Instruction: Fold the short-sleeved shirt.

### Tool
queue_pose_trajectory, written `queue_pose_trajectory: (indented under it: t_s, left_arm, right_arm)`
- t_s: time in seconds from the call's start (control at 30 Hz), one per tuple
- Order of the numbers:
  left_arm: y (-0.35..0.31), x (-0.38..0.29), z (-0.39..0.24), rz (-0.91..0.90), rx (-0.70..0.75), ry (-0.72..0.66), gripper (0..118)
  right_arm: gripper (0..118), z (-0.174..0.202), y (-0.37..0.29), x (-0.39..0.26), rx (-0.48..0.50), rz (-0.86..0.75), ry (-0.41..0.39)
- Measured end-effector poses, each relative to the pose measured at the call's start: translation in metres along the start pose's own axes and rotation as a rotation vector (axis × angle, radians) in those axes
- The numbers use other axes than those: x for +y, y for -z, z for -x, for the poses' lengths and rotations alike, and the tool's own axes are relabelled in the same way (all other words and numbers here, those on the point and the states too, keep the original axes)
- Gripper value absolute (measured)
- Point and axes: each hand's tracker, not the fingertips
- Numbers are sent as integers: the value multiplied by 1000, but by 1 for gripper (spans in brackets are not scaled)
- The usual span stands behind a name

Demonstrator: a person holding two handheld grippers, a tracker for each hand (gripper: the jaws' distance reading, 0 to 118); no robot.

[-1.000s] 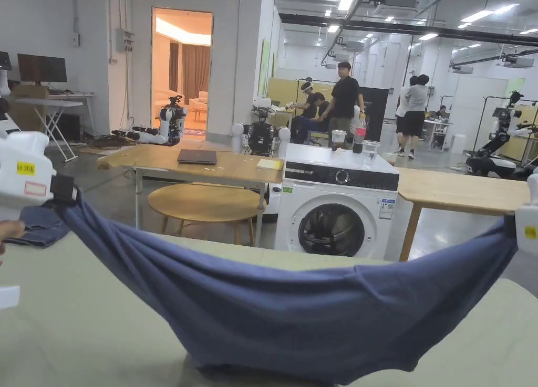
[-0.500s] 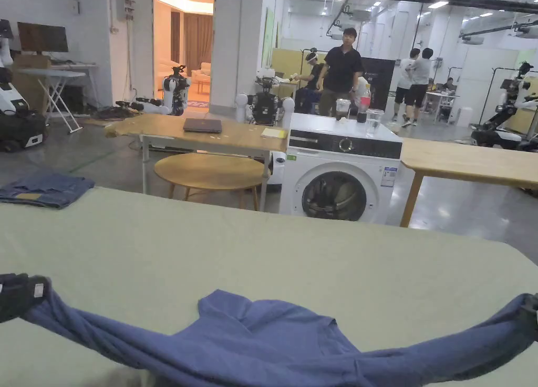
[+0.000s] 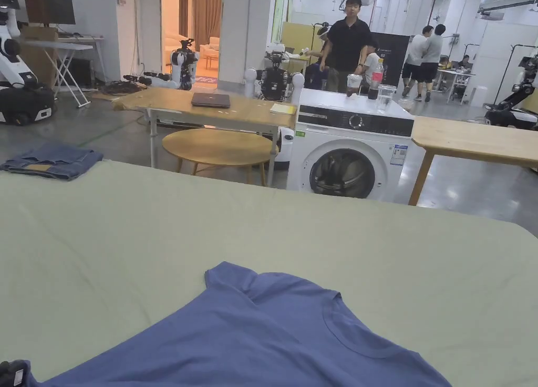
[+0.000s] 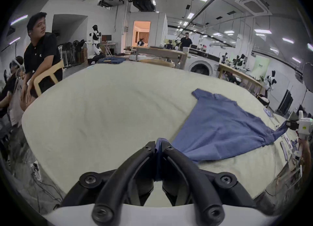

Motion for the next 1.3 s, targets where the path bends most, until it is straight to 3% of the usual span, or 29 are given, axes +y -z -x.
queue_pose_trajectory:
  t_s: [0.07,0.1,0.2,0.3,0.43,0.63,0.7,0.73,0.8,0.83,0.87,1.1,1.3]
  left_arm:
    - [1,-4,-3,4,6,0,4]
    - [2,-3,-2,9,17,-2,12]
    - [-2,1,-6,-9,58,14,40]
    - [-19,10,-22,-61,77,28,55]
    - [-33,24,-38,-138,81,82,55]
    - [-38,41,-78,-226,-6,110,55]
    - [-38,41,-94,-251,-18,132,53]
    - [-38,42,-103,-260,-19,144,45]
    - [-36,42,-121,-287,-23,166,12]
    - [-31,41,-123,-289,-16,170,2]
    - [-29,42,-130,-290,-9,178,0]
    - [-17,34,-158,-223,-53,173,0]
    - [0,19,-146,-39,-97,95,0]
  right_arm:
    - [11,-2,6,-6,-1,5,5]
    - [27,-1,7,-7,-3,3,7]
    - [51,3,9,-8,6,-5,3]
    - [54,13,7,-3,4,-49,-15]
    - [54,30,-3,8,23,-153,0]
    - [54,60,-24,27,76,-311,92]
    - [47,69,-29,32,84,-352,109]
    - [37,75,-32,35,85,-359,110]
    - [6,84,-35,40,104,-379,121]
    - [2,87,-35,42,107,-382,126]
    - [0,93,-37,43,116,-388,134]
    - [0,109,-44,41,195,-403,154]
    - [0,117,-36,32,230,-325,189]
